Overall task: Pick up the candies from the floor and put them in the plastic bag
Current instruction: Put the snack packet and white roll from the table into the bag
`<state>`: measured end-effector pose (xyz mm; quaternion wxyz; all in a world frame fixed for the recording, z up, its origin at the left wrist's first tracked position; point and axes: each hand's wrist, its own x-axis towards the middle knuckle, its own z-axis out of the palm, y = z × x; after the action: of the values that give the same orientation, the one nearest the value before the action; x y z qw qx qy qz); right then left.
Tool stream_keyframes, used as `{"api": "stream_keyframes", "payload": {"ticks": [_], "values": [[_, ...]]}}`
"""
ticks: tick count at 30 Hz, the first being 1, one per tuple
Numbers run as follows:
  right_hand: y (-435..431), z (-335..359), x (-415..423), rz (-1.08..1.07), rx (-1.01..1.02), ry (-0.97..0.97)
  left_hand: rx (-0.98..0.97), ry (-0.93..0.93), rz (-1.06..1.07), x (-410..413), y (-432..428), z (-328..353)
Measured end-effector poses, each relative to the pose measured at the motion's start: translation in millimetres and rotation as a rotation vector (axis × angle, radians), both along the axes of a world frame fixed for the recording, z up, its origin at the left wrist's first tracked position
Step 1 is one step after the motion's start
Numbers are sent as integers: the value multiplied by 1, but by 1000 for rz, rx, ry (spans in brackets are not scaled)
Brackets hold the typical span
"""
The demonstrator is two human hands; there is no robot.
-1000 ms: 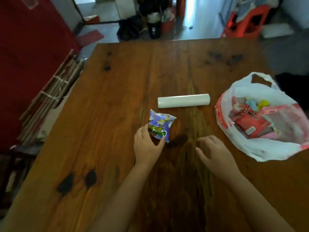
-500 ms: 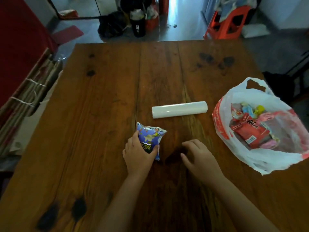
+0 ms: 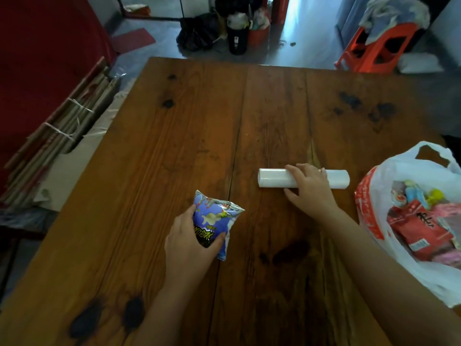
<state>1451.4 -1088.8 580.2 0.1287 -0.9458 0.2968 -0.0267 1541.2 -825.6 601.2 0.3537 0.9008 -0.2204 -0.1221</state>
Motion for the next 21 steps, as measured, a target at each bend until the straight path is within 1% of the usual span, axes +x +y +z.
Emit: {"api": "stream_keyframes", "payload": {"ticks": [2,5,7,10,13,18,21], "values": [[-7,-2,0,44,-34,58,1,18,1,-2,3,-1],[-8,-1,0,113,-120,83,-12,26,-12,-9,8,1],[-4,3,-1,162,-120,92,-18,33,-8,-15,14,4],[11,6,-6,246,-31,116,-13,36,19,-25,26,7],[36,8,-14,290,34,133,19,-1,27,-36,39,11],[82,14,-46,201,203,-3,73,-96,2,-67,69,16],[110,18,-75,145,272,-58,123,-107,-43,-95,90,18]]}}
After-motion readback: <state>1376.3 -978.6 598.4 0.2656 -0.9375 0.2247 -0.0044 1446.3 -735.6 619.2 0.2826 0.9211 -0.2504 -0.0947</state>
